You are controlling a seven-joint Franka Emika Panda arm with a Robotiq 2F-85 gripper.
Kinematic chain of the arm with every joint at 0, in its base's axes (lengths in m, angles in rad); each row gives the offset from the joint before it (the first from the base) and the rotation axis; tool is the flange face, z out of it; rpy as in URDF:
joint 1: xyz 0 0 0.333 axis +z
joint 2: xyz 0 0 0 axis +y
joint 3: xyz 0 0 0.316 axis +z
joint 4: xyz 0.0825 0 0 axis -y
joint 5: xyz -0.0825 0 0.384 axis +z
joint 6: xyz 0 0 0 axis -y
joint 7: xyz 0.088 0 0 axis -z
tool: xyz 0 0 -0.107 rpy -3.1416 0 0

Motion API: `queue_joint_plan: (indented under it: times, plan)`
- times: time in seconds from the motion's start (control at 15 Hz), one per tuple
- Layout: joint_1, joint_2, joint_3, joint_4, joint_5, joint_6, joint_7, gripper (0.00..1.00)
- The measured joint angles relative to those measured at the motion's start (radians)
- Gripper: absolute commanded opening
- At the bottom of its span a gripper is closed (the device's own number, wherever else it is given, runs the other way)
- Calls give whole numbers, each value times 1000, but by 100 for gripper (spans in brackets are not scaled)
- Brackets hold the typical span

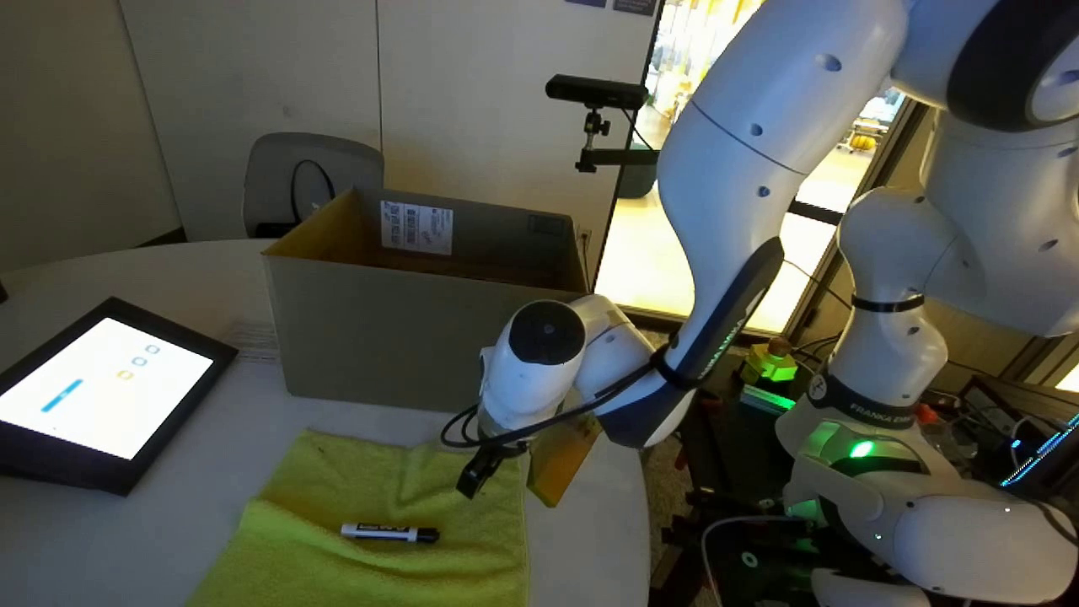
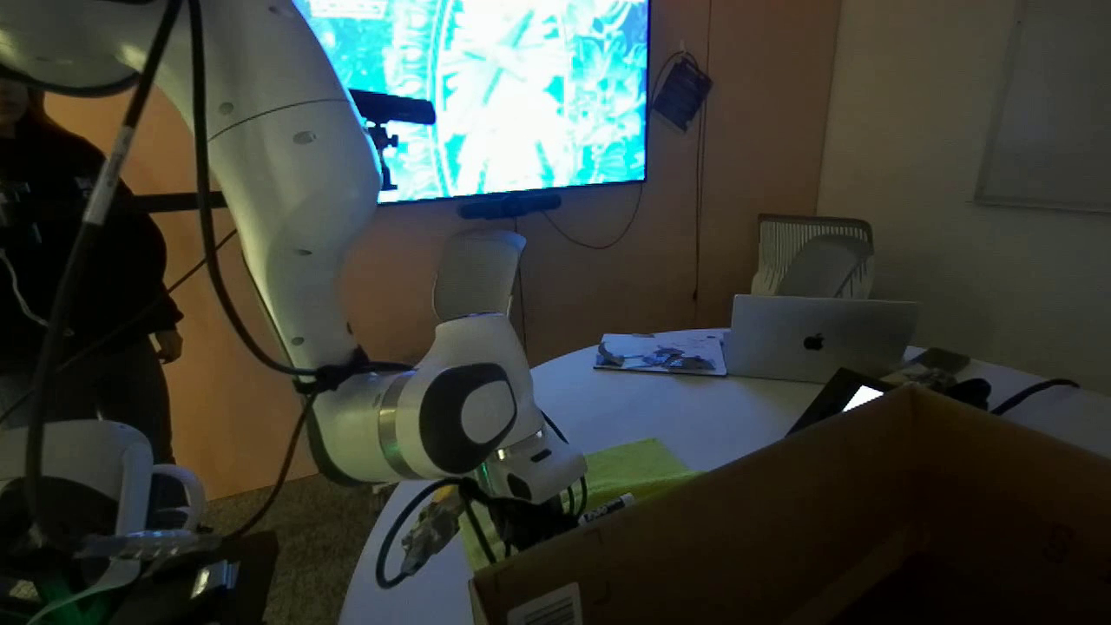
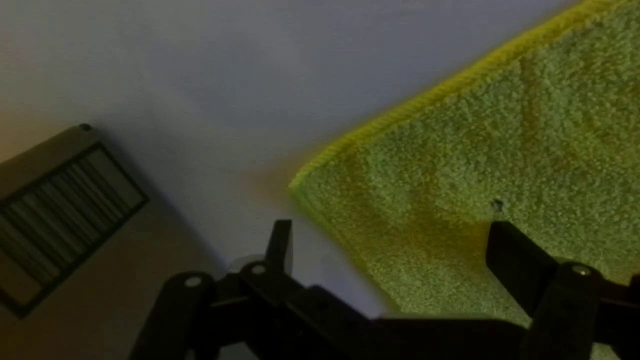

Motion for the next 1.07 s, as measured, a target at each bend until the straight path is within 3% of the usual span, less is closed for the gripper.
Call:
queue_joint_plan:
  times: [0.2,0.53,0.6,0.73,1.07]
  plan:
    - [0,5,-19,-49,43,106,-3,100]
    - [-1,22,-5,-103,213,225,-98,98]
    - [-2,25,1,-109,255,240,-128,93]
    - [-11,25,20,-116,335,257,-188,69]
    - [-47,14,69,-131,494,278,-340,30]
